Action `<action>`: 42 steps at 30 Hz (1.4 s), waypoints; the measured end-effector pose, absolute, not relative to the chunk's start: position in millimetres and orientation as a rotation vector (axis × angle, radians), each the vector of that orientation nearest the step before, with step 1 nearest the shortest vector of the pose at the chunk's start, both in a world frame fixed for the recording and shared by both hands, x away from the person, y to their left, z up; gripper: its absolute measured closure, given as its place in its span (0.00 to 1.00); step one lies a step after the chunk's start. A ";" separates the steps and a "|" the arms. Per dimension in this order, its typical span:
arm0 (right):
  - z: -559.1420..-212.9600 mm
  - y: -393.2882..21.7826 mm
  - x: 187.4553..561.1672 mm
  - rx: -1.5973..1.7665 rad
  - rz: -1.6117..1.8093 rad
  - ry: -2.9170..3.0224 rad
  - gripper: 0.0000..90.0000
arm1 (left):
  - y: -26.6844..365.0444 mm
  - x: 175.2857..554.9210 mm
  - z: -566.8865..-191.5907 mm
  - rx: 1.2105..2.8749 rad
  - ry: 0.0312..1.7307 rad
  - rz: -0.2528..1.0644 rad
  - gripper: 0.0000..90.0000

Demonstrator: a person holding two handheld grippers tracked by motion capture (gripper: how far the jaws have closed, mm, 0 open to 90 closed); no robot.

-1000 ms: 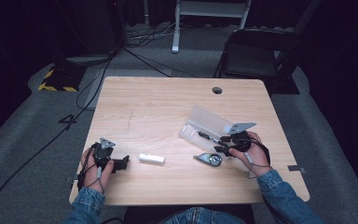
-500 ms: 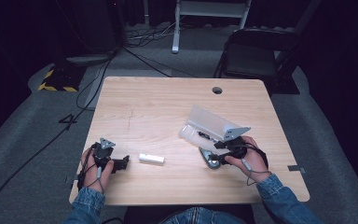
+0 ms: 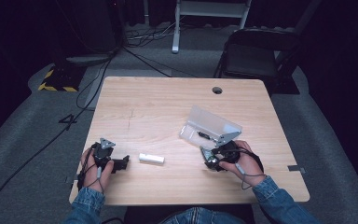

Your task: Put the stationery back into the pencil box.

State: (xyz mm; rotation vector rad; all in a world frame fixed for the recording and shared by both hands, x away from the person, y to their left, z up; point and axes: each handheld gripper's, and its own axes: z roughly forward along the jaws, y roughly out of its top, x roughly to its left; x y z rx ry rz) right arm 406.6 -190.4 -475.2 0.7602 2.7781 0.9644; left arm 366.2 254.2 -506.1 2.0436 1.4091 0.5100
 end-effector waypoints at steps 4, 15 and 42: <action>-477.5 -187.4 405.8 0.750 0.957 2.783 0.36 | 254.2 366.2 -506.1 2.044 1.409 0.510 0.00; -483.2 -179.4 403.3 0.702 0.933 2.811 0.42 | 254.1 366.2 -506.1 2.043 1.410 0.510 0.00; -475.4 -179.0 401.1 0.632 0.952 2.834 0.55 | 254.2 366.2 -506.1 2.044 1.409 0.510 0.00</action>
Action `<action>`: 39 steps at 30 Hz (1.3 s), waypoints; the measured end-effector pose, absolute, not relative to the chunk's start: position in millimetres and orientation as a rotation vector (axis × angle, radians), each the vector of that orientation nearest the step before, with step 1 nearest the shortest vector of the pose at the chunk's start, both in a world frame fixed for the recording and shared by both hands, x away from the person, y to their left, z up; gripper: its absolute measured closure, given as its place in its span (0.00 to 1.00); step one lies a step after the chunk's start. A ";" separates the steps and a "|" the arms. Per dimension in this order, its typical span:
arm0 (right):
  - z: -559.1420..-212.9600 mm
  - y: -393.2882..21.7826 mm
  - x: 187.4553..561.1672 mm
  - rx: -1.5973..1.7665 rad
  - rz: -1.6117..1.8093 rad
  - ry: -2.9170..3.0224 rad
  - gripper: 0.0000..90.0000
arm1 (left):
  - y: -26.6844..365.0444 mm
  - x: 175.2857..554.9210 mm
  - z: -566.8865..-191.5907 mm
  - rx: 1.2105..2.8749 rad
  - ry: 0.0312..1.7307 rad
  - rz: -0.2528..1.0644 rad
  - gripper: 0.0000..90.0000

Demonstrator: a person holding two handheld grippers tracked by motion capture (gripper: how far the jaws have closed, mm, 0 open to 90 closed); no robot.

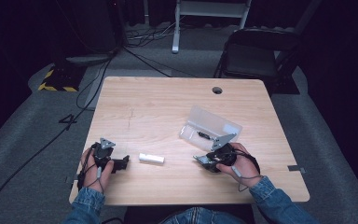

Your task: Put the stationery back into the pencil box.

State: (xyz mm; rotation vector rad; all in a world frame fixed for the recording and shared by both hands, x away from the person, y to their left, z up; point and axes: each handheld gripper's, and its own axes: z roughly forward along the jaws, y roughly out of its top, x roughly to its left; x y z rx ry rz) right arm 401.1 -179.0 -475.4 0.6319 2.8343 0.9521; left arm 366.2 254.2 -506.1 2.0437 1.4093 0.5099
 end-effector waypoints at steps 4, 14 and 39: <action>-470.1 -180.3 400.6 0.623 0.970 2.827 0.56 | 254.2 366.2 -506.1 2.044 1.409 0.510 0.00; -451.7 -188.4 401.9 0.623 1.035 2.783 0.56 | 254.2 366.2 -506.1 2.044 1.409 0.510 0.00; -452.0 -223.4 438.8 0.726 1.110 2.680 0.56 | 254.2 366.2 -506.1 2.044 1.409 0.510 0.00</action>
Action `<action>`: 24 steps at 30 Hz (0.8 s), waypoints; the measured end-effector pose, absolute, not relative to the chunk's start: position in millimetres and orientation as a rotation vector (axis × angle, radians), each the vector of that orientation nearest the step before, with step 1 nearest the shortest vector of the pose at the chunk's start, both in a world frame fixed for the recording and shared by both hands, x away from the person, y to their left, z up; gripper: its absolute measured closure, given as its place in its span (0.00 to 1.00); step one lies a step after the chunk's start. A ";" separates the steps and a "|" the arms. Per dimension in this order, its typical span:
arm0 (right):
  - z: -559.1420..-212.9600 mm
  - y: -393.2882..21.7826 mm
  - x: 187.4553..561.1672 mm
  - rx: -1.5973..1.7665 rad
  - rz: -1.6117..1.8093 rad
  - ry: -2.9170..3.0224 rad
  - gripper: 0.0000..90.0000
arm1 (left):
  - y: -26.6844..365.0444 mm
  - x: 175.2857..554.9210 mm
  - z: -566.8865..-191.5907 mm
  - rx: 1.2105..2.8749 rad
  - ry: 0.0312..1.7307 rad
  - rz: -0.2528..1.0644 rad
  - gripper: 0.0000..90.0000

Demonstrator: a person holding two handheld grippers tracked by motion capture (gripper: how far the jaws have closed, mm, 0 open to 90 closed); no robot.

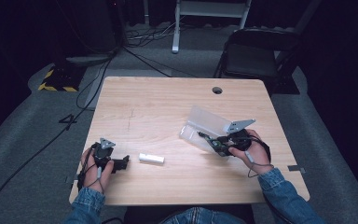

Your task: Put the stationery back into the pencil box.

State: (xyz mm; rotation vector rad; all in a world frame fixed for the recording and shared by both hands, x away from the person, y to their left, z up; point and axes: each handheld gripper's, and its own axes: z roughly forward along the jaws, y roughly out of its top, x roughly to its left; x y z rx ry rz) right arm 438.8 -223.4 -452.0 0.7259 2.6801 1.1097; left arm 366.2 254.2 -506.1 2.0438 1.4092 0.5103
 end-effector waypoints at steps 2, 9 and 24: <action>-455.3 -226.0 442.2 0.739 1.125 2.684 0.56 | 254.2 366.2 -506.1 2.044 1.409 0.511 0.00; -462.9 -229.8 450.3 0.764 1.130 2.702 0.56 | 254.4 366.3 -506.0 2.047 1.408 0.513 0.00; -472.7 -233.4 456.7 0.847 1.153 2.731 0.56 | 254.3 366.2 -506.0 2.045 1.409 0.512 0.00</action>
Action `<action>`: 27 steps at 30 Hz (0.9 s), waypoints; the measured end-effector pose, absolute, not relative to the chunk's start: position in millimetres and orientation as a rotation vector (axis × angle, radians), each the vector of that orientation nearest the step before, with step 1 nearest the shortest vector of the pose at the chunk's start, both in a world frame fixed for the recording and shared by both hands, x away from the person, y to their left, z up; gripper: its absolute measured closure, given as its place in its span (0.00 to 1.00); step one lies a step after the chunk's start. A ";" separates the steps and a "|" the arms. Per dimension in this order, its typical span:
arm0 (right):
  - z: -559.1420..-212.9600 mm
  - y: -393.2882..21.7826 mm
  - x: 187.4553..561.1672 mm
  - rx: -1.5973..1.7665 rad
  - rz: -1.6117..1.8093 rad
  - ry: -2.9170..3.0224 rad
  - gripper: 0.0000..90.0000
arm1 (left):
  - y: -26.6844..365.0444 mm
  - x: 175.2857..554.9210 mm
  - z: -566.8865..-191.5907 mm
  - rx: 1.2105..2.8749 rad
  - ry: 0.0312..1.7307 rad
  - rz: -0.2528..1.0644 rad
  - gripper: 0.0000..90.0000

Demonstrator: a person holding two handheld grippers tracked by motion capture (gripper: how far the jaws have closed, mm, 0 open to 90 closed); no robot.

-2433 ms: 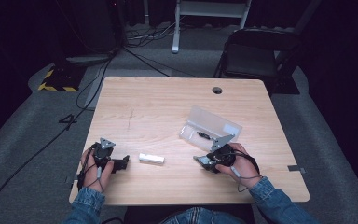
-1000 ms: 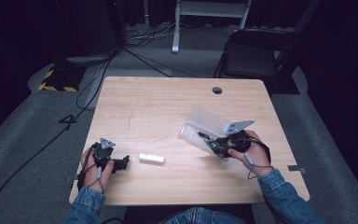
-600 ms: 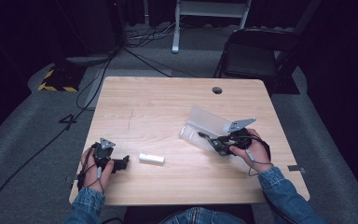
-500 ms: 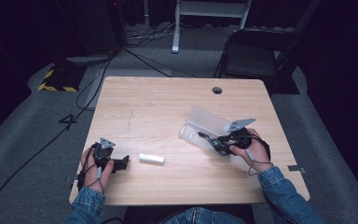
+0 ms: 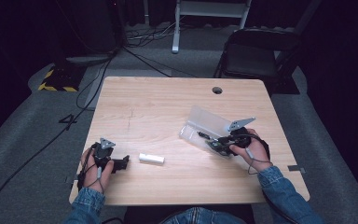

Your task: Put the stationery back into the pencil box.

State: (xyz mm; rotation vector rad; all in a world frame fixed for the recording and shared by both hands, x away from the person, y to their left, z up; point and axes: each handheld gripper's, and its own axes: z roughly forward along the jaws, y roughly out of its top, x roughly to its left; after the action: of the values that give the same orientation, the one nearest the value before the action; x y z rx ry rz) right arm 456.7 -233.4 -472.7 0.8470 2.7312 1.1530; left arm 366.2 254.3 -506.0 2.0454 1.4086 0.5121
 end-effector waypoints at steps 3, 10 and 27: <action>-474.0 -233.4 457.2 0.858 1.149 2.734 0.51 | 254.2 366.2 -506.1 2.044 1.409 0.510 0.00; -474.0 -232.6 457.0 0.858 1.150 2.719 0.47 | 254.2 366.2 -506.1 2.044 1.410 0.510 0.00; -471.3 -216.4 453.6 0.714 1.159 2.703 0.40 | 254.3 366.3 -506.0 2.046 1.408 0.513 0.00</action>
State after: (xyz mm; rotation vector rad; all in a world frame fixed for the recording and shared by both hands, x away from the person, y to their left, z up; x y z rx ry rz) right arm 453.6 -216.4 -471.3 0.7137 2.7025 1.1593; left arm 366.3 254.3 -506.0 2.0462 1.4077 0.5130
